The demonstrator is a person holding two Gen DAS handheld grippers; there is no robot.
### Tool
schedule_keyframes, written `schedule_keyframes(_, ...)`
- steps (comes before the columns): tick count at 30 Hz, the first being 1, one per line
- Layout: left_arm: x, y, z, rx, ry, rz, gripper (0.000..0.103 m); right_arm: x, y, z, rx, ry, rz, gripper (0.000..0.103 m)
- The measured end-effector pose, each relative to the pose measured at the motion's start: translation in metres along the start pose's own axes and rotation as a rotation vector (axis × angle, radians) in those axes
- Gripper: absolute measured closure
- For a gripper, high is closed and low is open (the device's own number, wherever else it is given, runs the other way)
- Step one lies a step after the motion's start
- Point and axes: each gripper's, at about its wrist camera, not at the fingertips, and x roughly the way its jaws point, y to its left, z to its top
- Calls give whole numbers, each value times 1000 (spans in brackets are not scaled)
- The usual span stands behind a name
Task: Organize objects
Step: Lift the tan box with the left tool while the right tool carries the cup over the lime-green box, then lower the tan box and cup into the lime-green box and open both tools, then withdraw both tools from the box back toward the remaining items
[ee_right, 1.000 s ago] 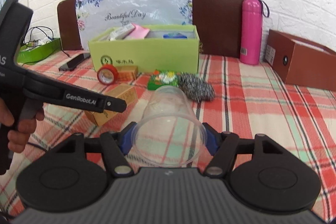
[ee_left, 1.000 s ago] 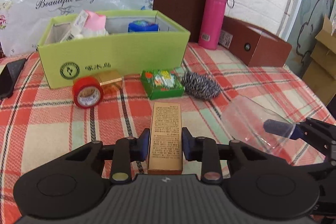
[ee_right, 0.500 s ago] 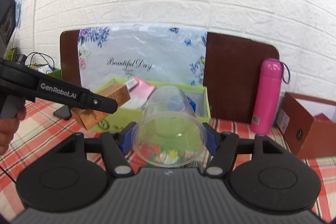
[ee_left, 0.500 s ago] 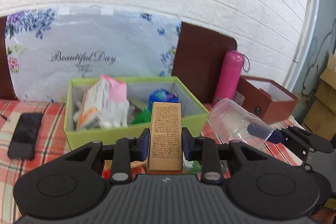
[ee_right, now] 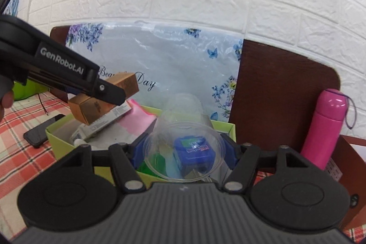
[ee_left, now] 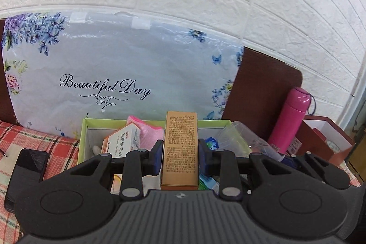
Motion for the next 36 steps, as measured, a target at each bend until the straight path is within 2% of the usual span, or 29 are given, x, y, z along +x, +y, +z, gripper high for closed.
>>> schedule_keyframes(5, 22, 7, -4, -4, 26, -6, 71, 30, 8, -7, 17, 32, 36, 37)
schedule_keyframes(7, 26, 9, -9, -7, 9, -10, 58, 39, 12, -11, 4, 54, 47, 30)
schedule_keyframes(8, 26, 10, -11, -9, -1, -2, 36, 40, 14, -14, -4, 58, 34, 17)
schedule_keyframes(9, 25, 10, -13, -10, -17, 18, 26, 39, 16, -17, -9, 49, 17, 6)
schedule_keyframes(12, 22, 13, -14, 5, -38, 38, 26, 33, 13, -23, 6, 25, -9, 0)
schedule_keyframes(17, 16, 14, -15, -13, -21, 44, 26, 22, 3, -21, 44, 33, -23, 0)
schedule_keyframes(22, -5, 1, -15, 27, -30, 68, 25, -6, 1, -13, 62, 1, -34, 0)
schedule_keyframes(24, -17, -7, -17, 55, -34, 104, 20, -20, 1, -11, 75, -11, -37, 0)
schedule_keyframes(28, -39, -19, -23, 89, -44, 150, 16, -47, 0, -9, 124, -24, -29, 0)
schedule_keyframes(32, -60, -29, -33, 119, -59, 167, 10, -76, 1, -11, 152, -42, -34, 0)
schedule_keyframes(36, -79, -30, -48, 110, -62, 145, 6, -106, 5, -17, 177, -60, -34, 0)
